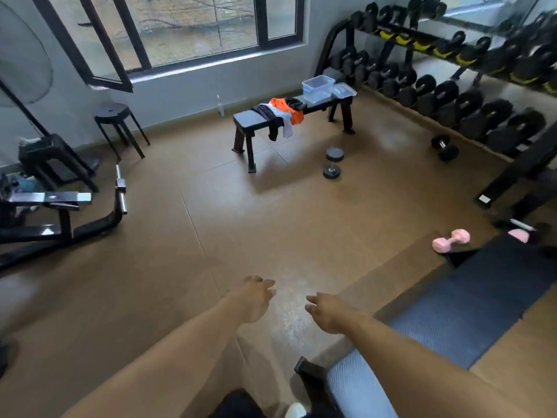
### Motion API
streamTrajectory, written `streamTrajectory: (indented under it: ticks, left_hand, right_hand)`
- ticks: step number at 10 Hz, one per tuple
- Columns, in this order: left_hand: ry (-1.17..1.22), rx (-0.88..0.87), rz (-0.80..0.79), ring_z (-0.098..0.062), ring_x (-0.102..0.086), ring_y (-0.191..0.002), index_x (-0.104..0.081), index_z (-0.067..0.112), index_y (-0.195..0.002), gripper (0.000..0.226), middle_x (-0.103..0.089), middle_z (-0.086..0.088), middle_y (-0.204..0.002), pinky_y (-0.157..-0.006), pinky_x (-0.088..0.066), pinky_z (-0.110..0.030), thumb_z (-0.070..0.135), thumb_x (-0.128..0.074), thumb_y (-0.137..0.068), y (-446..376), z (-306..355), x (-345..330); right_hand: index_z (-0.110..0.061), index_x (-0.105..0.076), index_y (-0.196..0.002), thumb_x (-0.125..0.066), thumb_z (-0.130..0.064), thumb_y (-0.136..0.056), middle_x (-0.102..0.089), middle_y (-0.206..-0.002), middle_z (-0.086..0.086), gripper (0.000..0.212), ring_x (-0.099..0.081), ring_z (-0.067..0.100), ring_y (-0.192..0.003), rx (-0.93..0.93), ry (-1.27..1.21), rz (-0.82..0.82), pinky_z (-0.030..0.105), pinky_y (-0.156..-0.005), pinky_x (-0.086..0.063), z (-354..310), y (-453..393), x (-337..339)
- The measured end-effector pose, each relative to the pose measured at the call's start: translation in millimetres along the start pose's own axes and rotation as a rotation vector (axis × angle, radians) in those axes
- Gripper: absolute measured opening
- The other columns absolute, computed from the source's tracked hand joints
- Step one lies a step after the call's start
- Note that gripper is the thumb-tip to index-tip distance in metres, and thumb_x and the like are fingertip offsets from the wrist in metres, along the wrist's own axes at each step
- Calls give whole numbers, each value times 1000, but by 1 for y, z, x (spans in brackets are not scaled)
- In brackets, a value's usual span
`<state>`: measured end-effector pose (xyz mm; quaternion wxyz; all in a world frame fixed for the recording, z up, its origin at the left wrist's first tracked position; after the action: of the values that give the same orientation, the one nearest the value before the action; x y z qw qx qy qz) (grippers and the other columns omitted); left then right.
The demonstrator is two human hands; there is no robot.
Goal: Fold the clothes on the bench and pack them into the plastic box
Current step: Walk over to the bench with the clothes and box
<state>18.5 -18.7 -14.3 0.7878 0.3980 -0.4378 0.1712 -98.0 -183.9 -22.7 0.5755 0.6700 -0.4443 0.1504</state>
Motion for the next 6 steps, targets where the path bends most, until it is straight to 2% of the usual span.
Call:
streamTrajectory:
  ticks: [1,2,3,4,5,6]
  left_hand:
    - [-43,51,-51,-31,-34,-145,-39,18,-154,48,-38,-11,-158,-117,-31,-45,35,-32,-109,-69,-4,57]
    - [-49,-16,-101,-30,-27,-149,-33,15,-156,49,-33,-9,-162,-119,-28,-46,31,-25,-111,-137,-11,91]
    - [-76,-61,-102,-31,-30,-148,-34,14,-156,50,-34,-12,-161,-119,-29,-46,33,-25,-110,-226,-21,130]
    - [-96,-106,-138,-32,-28,-149,-33,10,-155,50,-34,-11,-161,-121,-23,-39,31,-23,-111,-309,-35,175]
    - [-90,-136,-98,-32,-31,-147,-34,10,-155,51,-37,-15,-159,-120,-24,-37,33,-23,-111,-393,-46,241]
    - [-94,-161,-78,-32,-34,-144,-35,10,-155,50,-40,-17,-156,-117,-24,-34,32,-24,-111,-468,-42,300]
  right_hand:
    - [-10,-29,-158,-22,-21,-112,-21,-167,9,48,-19,30,-153,18,21,37,43,-122,-18,10,-54,62]
    - [-14,-28,-158,-23,-26,-112,-20,-168,6,48,-18,29,-153,-5,1,38,40,-123,-17,23,-121,114]
    - [-13,-28,-158,-23,-26,-112,-21,-167,5,48,-21,27,-153,-31,-39,-3,36,-122,-19,40,-190,164]
    - [-14,-47,-148,-27,-30,-111,-44,-156,5,45,-36,26,-145,-116,-93,22,33,-114,-30,63,-263,215]
    - [-15,-59,-133,-31,-29,-110,-56,-141,8,39,-46,27,-136,-185,-159,68,33,-106,-35,76,-319,286]
    - [-8,-36,-155,-27,-27,-111,-28,-165,11,48,-27,30,-151,-168,-189,97,35,-120,-24,85,-357,362]
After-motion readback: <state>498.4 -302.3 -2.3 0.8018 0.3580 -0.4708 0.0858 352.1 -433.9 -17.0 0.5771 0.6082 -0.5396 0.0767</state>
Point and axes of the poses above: each hand's wrist, its own y-axis away from the middle knuckle, its own x-axis out of the back of the hand, z = x × y, the point moved 3 cm from there along -y, towards the middle knuckle
